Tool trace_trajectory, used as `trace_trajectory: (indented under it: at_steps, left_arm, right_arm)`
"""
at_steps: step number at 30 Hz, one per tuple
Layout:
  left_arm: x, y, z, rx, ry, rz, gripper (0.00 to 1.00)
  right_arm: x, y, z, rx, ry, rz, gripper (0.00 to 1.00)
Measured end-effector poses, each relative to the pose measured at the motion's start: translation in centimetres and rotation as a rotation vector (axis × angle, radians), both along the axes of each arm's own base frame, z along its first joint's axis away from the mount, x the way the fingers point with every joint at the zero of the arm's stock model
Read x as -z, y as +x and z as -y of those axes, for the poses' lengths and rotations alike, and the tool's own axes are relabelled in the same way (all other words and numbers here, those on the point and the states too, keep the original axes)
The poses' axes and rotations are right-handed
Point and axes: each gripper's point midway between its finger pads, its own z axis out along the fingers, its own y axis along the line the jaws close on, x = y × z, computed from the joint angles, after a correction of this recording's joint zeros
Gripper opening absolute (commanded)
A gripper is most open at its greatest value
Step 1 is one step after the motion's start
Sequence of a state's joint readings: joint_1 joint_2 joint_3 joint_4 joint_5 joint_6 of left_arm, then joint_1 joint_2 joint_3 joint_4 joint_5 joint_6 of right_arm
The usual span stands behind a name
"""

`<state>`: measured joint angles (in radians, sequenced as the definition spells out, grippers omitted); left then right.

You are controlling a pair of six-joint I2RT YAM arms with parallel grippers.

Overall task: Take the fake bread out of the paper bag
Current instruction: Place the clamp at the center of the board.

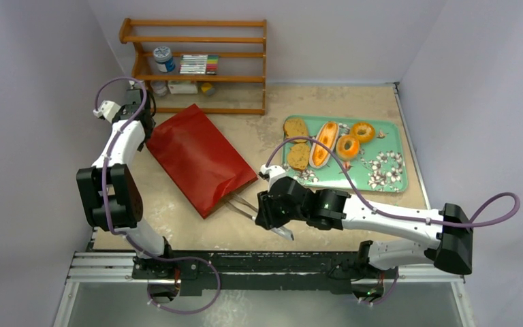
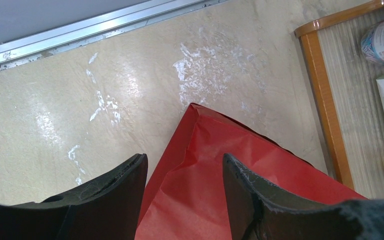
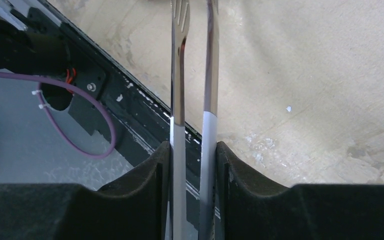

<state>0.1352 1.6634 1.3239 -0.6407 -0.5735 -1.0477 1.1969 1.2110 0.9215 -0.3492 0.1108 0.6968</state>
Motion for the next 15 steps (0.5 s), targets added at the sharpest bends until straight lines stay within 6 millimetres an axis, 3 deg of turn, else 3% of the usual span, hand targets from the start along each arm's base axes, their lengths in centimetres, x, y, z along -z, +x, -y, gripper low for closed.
trace_trajectory:
  at_steps: [5, 15]
  left_arm:
    - [0.0, 0.2, -0.2, -0.004, 0.008, 0.007, 0.56]
    - [0.4, 0.5, -0.4, -0.007, 0.018, 0.002, 0.56]
  right_arm:
    - [1.4, -0.4, 0.2, -0.009, -0.011, -0.020, 0.37]
    - [3.6, -0.5, -1.4, -0.024, -0.011, -0.057, 0.37]
